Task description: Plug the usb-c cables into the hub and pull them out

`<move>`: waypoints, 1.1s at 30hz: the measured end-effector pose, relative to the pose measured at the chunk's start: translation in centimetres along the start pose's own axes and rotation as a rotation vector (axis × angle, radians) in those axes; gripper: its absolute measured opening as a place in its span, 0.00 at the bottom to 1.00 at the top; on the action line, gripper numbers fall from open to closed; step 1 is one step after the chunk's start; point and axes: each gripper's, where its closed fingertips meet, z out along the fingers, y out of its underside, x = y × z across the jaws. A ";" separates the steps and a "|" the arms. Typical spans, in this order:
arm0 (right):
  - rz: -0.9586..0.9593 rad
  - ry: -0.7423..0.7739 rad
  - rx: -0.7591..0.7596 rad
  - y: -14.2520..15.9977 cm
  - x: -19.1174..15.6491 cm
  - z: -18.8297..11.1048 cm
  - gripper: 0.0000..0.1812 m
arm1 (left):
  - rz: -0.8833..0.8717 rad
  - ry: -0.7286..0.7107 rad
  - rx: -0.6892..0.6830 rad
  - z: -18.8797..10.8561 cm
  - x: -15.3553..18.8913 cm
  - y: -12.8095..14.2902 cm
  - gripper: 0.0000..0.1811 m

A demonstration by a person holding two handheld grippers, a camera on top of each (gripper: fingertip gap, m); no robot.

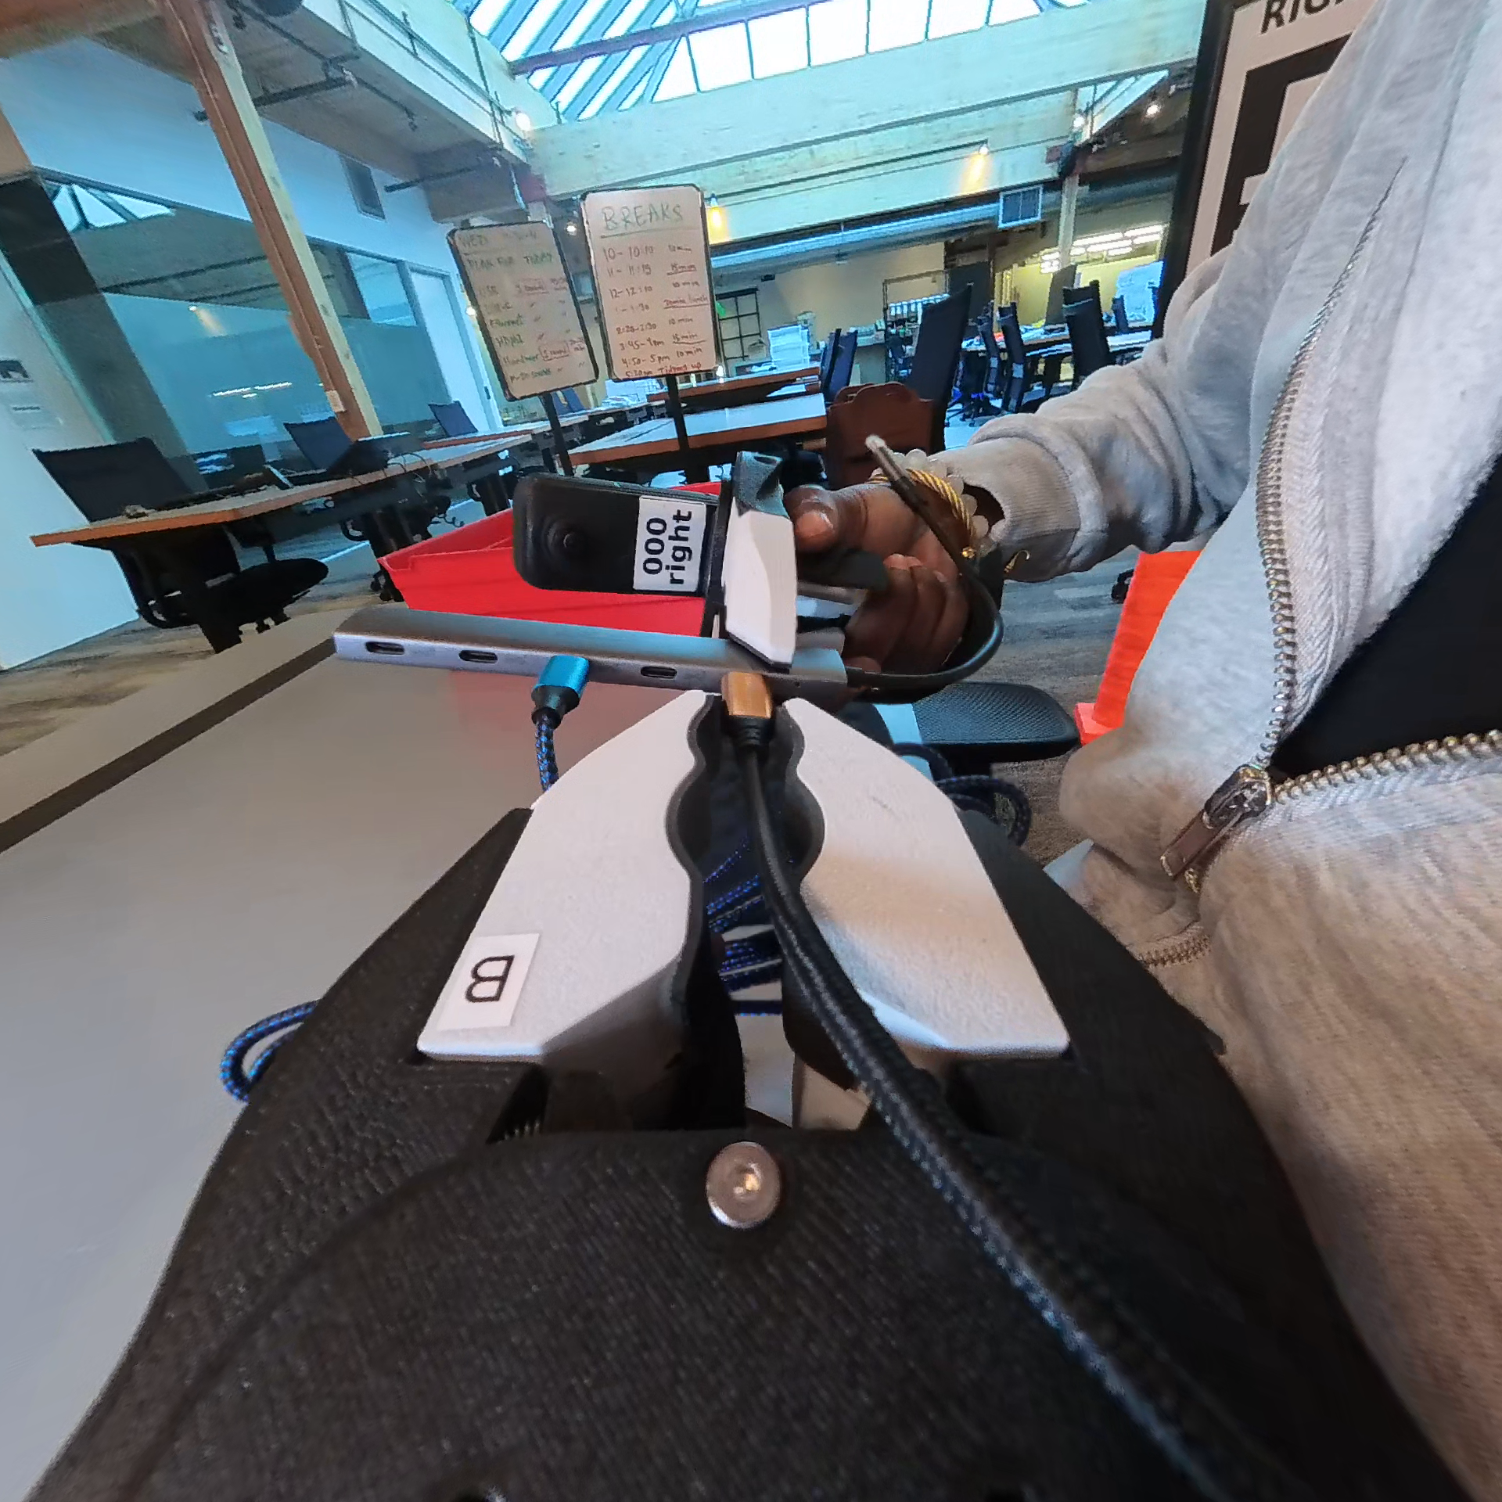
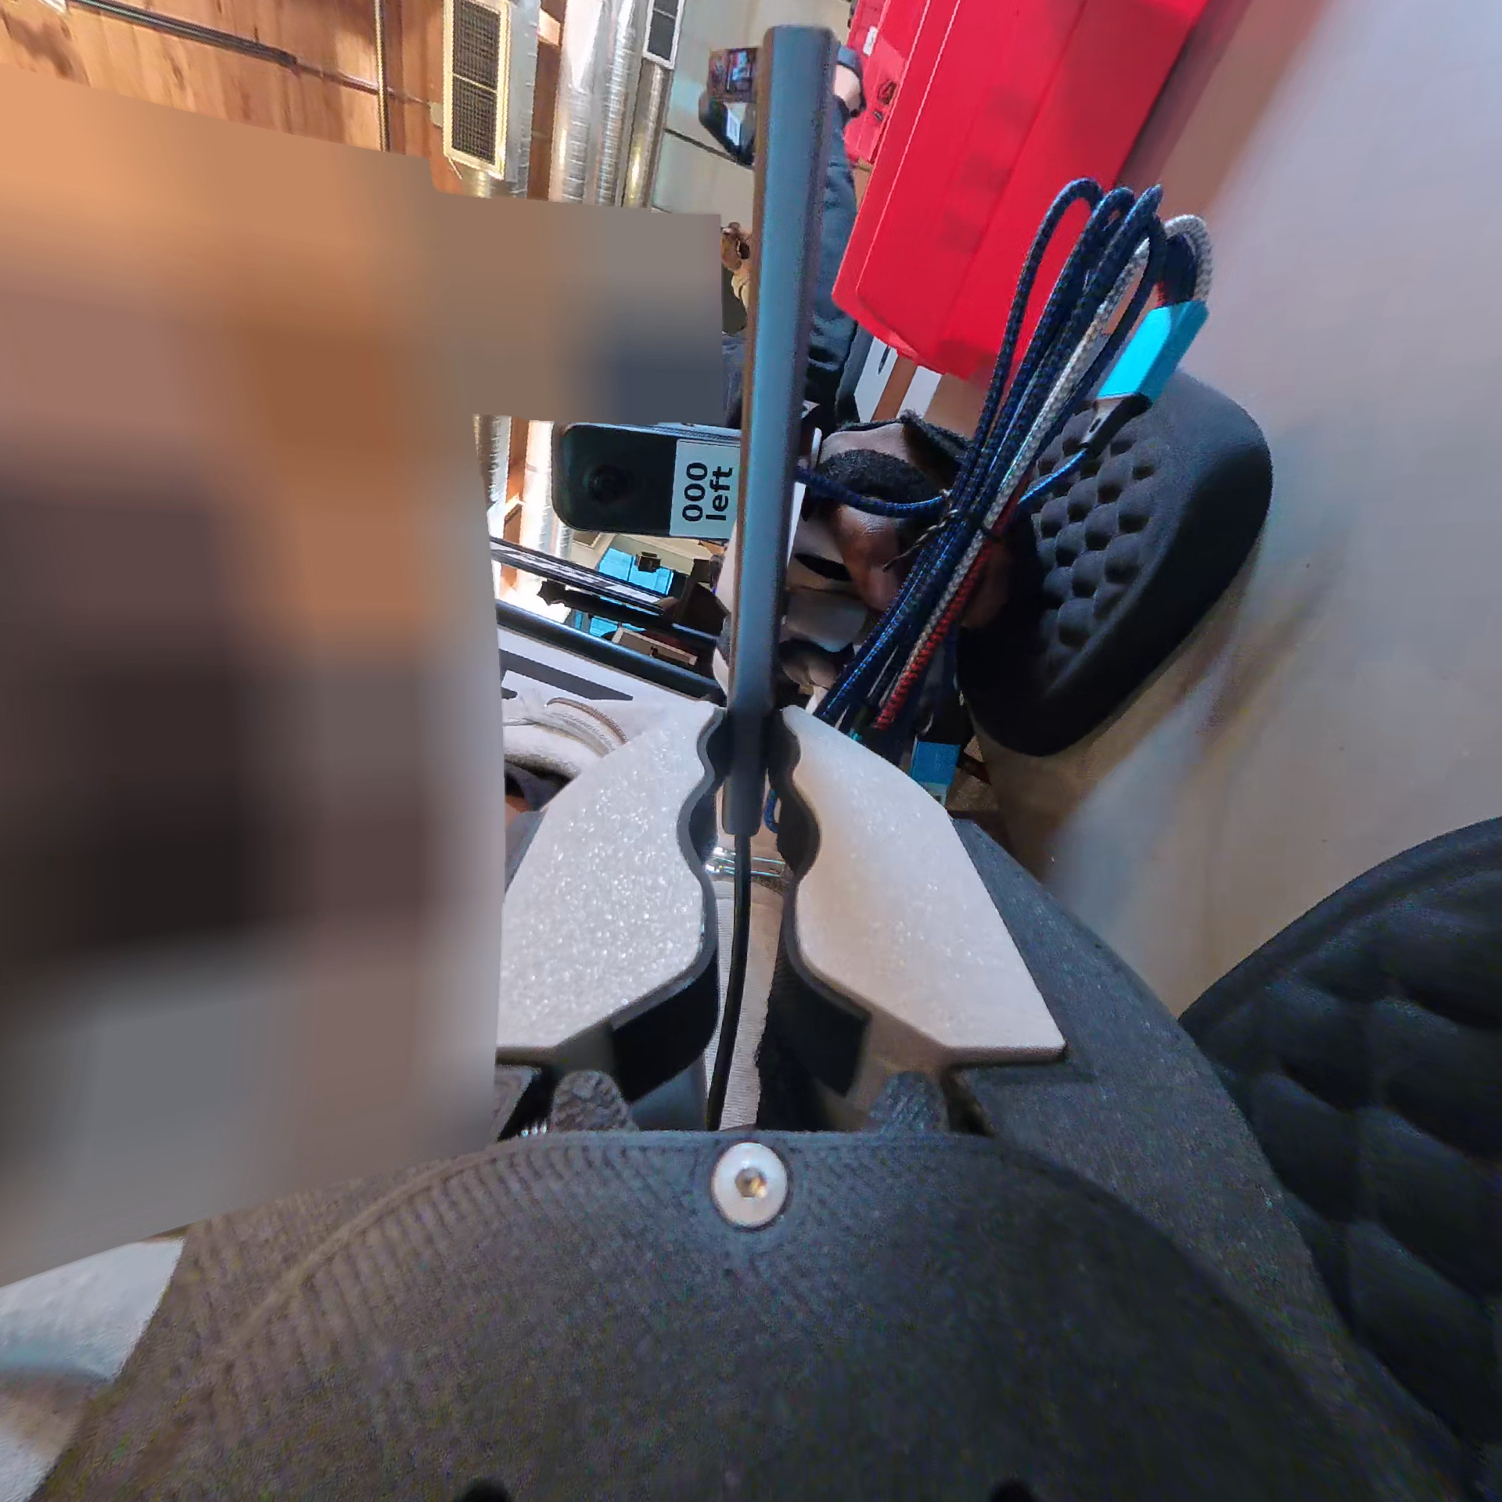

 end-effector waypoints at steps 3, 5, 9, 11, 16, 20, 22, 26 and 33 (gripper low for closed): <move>-0.003 -0.004 0.008 -0.1 0.0 0.0 0.05 | 0.000 -0.007 0.001 0.0 -0.1 0.0 0.08; -0.040 -0.010 0.029 -0.4 -0.4 0.2 0.05 | 0.009 -0.023 0.016 0.2 -0.3 -0.2 0.08; -0.215 -0.021 0.132 -3.0 -2.4 -0.3 0.05 | 0.041 -0.188 0.222 -1.0 -2.4 -2.9 0.24; -0.326 0.027 0.179 -4.3 -3.1 -1.2 0.05 | 0.098 -0.344 0.324 -2.9 -4.2 -4.4 0.24; -0.502 0.051 0.305 -6.6 -6.5 -3.5 0.05 | 0.086 -0.602 0.392 -5.9 -7.7 -4.6 0.29; -0.637 0.106 0.410 -8.2 -8.7 -5.8 0.05 | 0.046 -0.792 0.401 -8.2 -10.1 -4.1 0.29; -0.727 0.171 0.464 -8.9 -9.9 -7.2 0.05 | -0.016 -0.870 0.400 -9.4 -11.3 -3.5 0.29; -0.970 0.326 0.606 -10.7 -14.2 -11.0 0.05 | -0.081 -0.881 0.461 -10.3 -11.7 -3.5 0.29; -1.346 0.747 0.926 -12.0 -22.3 -20.8 0.05 | -0.037 -0.824 0.506 -9.8 -11.1 -4.3 0.35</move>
